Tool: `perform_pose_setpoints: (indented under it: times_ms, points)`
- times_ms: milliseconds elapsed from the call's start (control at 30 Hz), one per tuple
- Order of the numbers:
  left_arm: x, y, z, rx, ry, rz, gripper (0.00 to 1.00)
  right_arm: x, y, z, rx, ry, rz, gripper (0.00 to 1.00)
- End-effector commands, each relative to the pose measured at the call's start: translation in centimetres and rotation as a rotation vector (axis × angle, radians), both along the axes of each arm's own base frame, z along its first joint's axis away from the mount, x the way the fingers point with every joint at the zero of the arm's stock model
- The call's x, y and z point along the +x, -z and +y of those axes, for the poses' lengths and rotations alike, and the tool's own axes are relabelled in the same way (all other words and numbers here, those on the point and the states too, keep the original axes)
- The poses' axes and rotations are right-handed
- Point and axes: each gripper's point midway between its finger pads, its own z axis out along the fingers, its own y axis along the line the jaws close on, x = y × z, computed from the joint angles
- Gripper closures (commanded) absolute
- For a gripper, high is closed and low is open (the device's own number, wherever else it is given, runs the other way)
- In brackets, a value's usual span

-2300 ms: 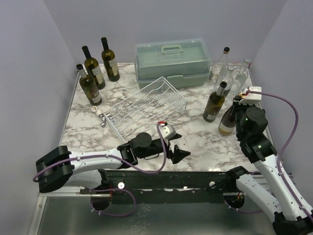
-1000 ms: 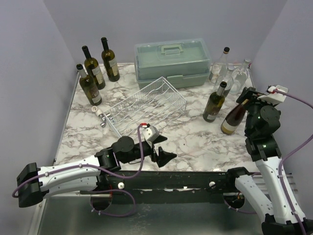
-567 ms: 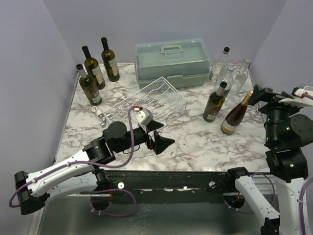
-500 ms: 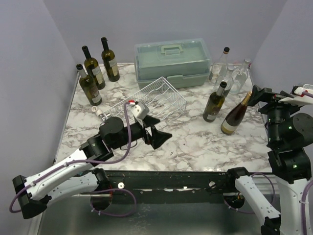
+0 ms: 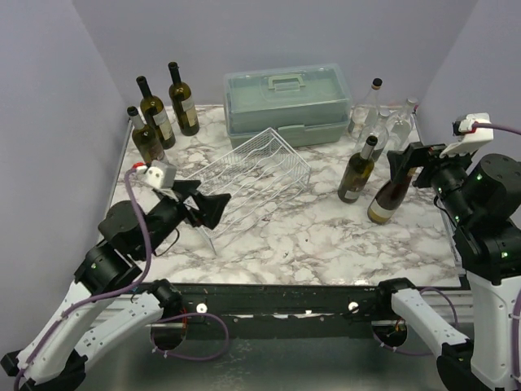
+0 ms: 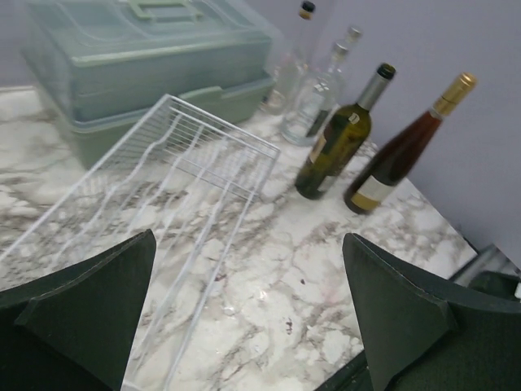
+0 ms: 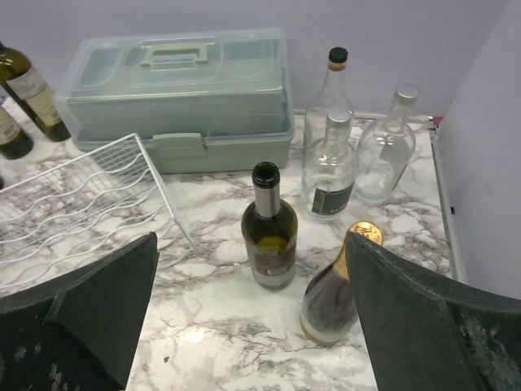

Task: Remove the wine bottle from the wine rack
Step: Reset both arms

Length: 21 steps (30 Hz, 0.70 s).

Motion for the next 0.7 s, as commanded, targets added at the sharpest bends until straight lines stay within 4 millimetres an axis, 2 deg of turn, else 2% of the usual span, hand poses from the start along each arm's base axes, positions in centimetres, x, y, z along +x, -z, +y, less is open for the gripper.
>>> perform_pose_setpoints:
  times_ms: [0,133,300,467,667]
  points:
    - [0.4,-2.1,5.3,0.064,-0.210,-0.049,0.01,-1.0,-2.2,1.4,0.046,-0.076,-0.020,0.01]
    - [0.6,-3.6,7.3,0.118,-0.293,-0.074,0.01,-0.5,-2.8,1.3,0.031,-0.074,-0.049,0.01]
    - [1.2,-3.8,9.4,0.182,-0.398,-0.075,0.01,-0.7,-2.2,1.4,0.041,-0.080,-0.073,0.01]
    - [0.7,-4.1,9.4,0.148,-0.386,-0.076,0.01,-1.0,-1.6,1.2,0.065,-0.062,-0.081,0.00]
    - [0.3,-3.1,8.8,0.100,-0.357,-0.034,0.01,-1.6,-1.2,0.8,0.075,-0.043,-0.085,0.01]
